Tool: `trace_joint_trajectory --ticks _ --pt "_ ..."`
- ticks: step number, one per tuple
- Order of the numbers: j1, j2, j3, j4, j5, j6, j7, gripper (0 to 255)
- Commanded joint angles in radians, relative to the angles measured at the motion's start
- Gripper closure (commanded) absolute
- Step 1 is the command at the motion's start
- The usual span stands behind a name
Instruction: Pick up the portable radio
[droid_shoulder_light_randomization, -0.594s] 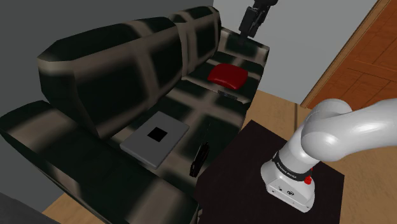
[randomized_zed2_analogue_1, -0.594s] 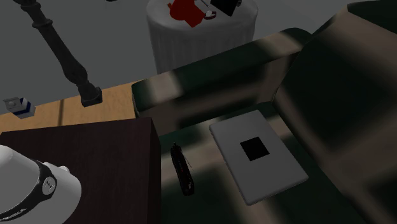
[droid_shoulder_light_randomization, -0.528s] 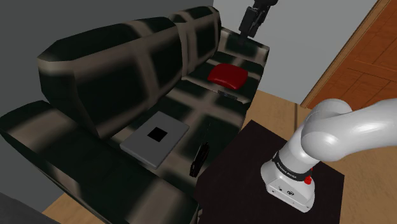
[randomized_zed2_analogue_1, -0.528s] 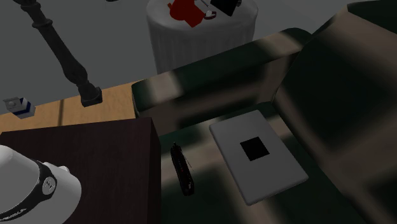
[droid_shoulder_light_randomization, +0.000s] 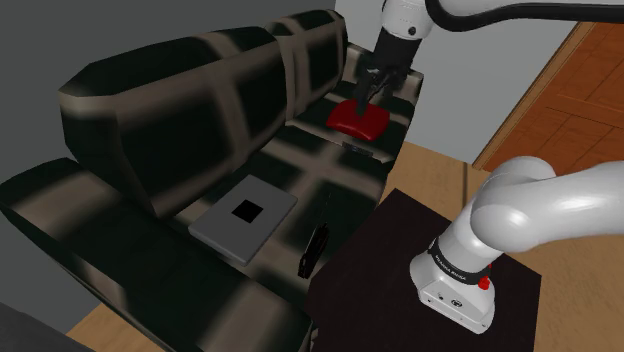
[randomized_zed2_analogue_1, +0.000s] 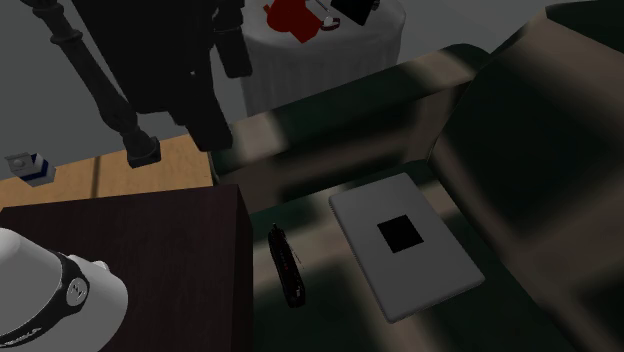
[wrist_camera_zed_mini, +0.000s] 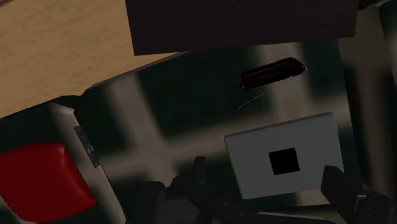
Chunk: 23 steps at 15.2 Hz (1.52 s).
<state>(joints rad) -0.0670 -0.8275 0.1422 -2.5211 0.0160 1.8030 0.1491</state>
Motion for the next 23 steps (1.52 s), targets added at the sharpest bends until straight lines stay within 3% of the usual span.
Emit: trace_joint_trajectory --ticks 1,9,16,20,23 --pt "-0.015 -0.009 0.029 -0.061 0.015 0.048 0.076 0" --pt "-0.058 0.055 0.186 -0.263 0.106 0.287 0.393 0" --pt "-0.117 0.257 0.361 -0.354 0.175 0.554 0.694 0" --pt "-0.201 0.438 0.485 -0.363 0.159 0.728 0.898 0" --pt "-0.326 0.604 0.606 -0.349 0.054 0.860 1.107 0"
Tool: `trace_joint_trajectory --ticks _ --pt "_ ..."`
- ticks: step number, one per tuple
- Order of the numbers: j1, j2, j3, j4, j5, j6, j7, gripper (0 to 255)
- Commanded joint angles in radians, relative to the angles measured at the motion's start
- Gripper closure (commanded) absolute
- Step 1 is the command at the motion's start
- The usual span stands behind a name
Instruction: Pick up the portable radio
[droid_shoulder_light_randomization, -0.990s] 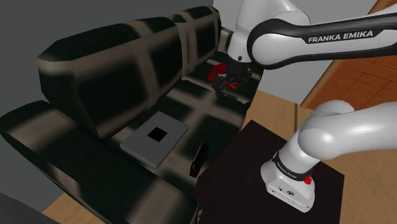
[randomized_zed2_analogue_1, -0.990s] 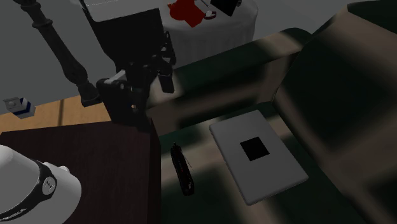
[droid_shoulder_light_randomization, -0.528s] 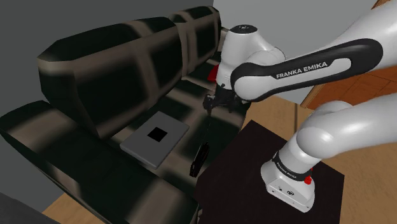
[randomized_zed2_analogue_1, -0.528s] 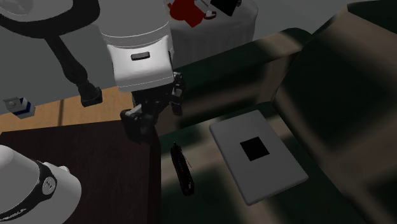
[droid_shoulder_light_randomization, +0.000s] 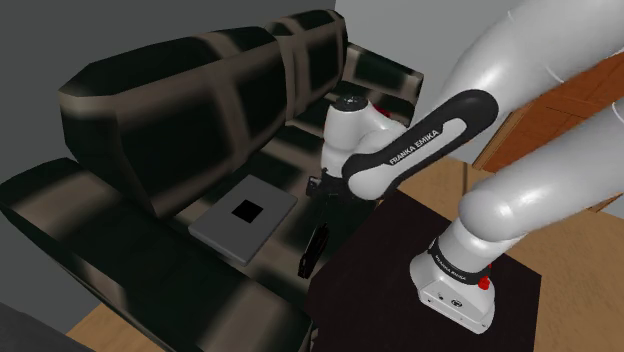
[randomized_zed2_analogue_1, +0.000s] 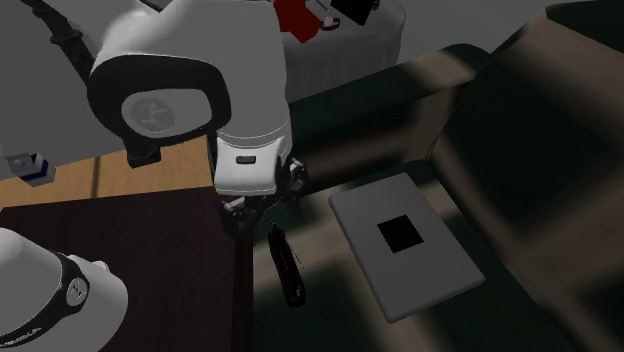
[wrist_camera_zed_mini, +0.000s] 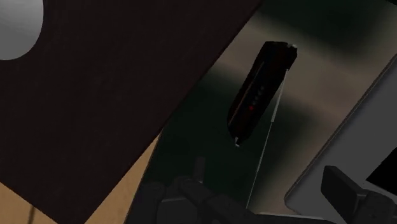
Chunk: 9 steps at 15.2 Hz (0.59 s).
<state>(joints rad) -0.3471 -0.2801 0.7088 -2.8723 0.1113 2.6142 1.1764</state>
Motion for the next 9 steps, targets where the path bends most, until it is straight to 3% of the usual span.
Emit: trace_joint_trajectory --ticks 1,2,3,4,5,6,8,9 --pt "-0.108 0.120 0.088 0.011 -0.118 0.090 0.176 0" --pt "-0.184 0.190 0.138 0.024 -0.236 0.125 0.302 0" --pt "-0.256 0.274 0.170 0.043 -0.414 0.148 0.469 0" --pt "-0.288 0.367 0.156 0.073 -0.624 0.150 0.660 0" --pt "-0.271 0.453 0.104 0.107 -0.796 0.142 0.825 0" --pt "-0.189 0.515 0.006 0.138 -0.896 0.145 0.938 0" --pt "-0.061 0.622 -0.143 0.198 -1.033 0.158 1.120 0" --pt "-0.032 0.649 -0.175 0.214 -1.062 0.162 1.163 0"
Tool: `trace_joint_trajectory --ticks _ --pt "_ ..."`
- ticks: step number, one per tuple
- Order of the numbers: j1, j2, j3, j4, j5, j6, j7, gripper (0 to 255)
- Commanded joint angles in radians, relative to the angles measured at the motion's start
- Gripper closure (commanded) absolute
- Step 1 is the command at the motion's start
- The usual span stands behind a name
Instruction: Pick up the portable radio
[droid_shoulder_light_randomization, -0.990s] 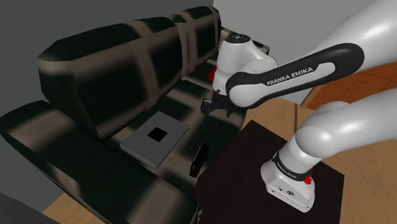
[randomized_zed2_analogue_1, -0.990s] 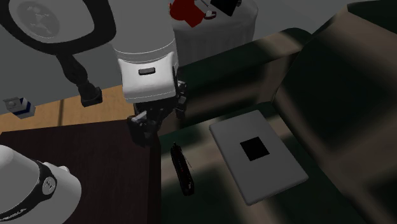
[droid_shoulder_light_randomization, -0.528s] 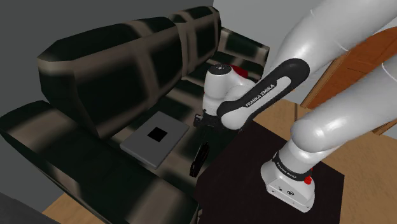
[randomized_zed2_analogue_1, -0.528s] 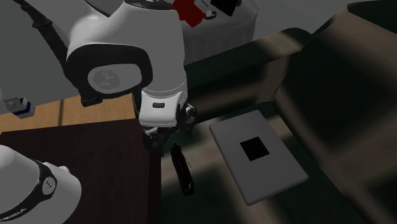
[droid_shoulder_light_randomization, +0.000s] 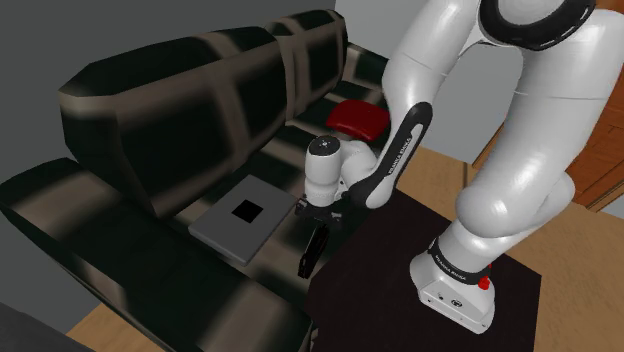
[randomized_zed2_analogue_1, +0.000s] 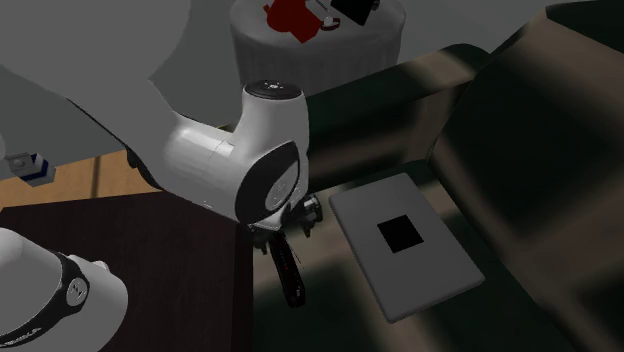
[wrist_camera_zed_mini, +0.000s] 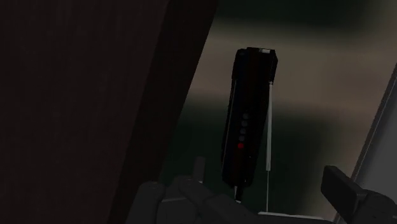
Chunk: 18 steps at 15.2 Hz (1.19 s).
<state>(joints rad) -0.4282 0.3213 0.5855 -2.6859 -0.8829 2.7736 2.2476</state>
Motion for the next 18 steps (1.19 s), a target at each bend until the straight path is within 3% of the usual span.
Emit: trace_joint_trajectory --ticks 1,7,9,10,18 --pt "0.066 0.067 -0.074 0.037 -0.098 0.008 0.116 0" --pt "0.153 0.177 -0.185 0.100 -0.258 0.037 0.248 0" --pt "0.161 0.187 -0.195 0.106 -0.272 0.040 0.260 0" --pt "0.160 0.187 -0.194 0.107 -0.270 0.039 0.259 255" --pt "0.160 0.188 -0.195 0.107 -0.272 0.039 0.259 255"
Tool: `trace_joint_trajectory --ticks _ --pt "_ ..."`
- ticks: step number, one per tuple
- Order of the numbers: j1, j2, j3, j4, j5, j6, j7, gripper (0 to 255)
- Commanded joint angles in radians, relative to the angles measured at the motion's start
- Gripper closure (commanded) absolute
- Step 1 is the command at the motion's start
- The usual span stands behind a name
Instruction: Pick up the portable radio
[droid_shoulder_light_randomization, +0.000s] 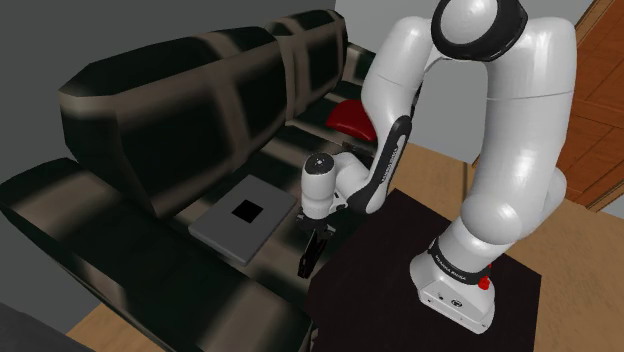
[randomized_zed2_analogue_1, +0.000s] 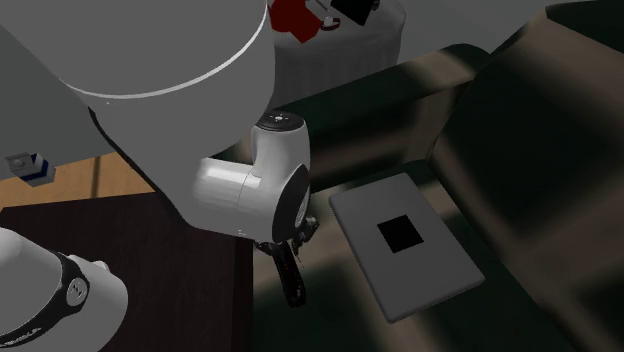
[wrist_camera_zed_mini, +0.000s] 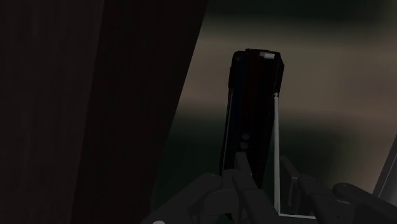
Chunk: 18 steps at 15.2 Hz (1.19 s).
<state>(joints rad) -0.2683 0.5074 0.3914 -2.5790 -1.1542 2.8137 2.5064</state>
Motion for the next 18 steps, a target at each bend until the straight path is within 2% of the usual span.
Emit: trace_joint_trajectory --ticks 1,9,16,18 --pt "0.001 0.001 0.000 -0.001 0.000 0.000 0.001 255" --pt "-0.115 -0.147 0.149 -0.084 0.218 -0.038 -0.179 255" --pt "-0.244 -0.293 0.328 -0.145 0.477 -0.072 -0.377 255" --pt "-0.246 -0.296 0.332 -0.147 0.483 -0.073 -0.382 255"
